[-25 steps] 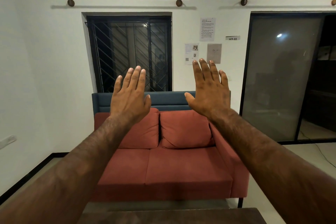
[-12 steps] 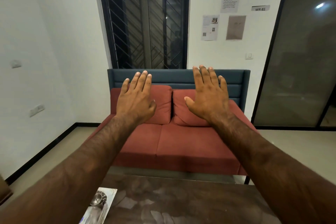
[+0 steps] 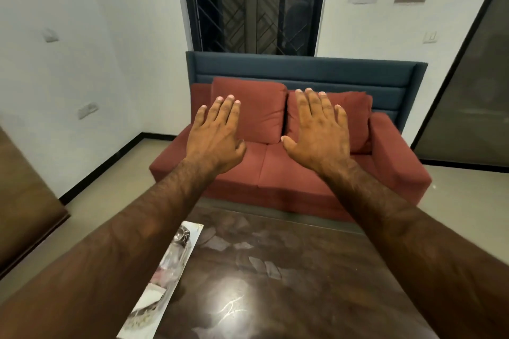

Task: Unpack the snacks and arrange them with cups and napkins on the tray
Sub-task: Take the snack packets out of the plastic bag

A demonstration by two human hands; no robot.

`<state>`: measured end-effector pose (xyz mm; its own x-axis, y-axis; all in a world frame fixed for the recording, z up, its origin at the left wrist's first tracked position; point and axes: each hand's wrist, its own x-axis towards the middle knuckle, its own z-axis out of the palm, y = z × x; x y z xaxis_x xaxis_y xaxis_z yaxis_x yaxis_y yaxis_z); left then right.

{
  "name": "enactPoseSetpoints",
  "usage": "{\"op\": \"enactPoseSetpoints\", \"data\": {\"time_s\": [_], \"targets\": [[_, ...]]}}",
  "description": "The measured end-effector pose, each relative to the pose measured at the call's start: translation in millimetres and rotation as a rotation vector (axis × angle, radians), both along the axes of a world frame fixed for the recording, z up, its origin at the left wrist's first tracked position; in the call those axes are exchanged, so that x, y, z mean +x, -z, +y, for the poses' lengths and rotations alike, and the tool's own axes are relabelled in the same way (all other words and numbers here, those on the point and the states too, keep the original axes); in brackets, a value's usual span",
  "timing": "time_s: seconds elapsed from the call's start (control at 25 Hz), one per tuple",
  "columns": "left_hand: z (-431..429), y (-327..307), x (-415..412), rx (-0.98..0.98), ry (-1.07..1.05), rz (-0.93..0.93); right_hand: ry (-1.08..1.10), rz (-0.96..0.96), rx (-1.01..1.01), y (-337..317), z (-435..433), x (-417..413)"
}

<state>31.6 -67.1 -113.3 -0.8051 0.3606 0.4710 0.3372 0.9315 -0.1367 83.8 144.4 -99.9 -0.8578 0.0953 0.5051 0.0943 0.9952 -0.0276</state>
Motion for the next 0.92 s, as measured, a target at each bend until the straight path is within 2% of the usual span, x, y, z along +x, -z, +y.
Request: {"op": "enactPoseSetpoints", "data": {"time_s": [0.24, 0.6, 0.92], "targets": [[-86, 53, -10, -0.053, -0.080, -0.167, -0.079, -0.111, -0.040, 57, -80, -17], [-230, 136, -32, -0.023, -0.152, -0.392, -0.156, -0.335, -0.102, 143, -224, -52], [-296, 212, -32, 0.025, -0.228, -0.597, -0.208, -0.518, -0.120, 212, -291, -66]]}}
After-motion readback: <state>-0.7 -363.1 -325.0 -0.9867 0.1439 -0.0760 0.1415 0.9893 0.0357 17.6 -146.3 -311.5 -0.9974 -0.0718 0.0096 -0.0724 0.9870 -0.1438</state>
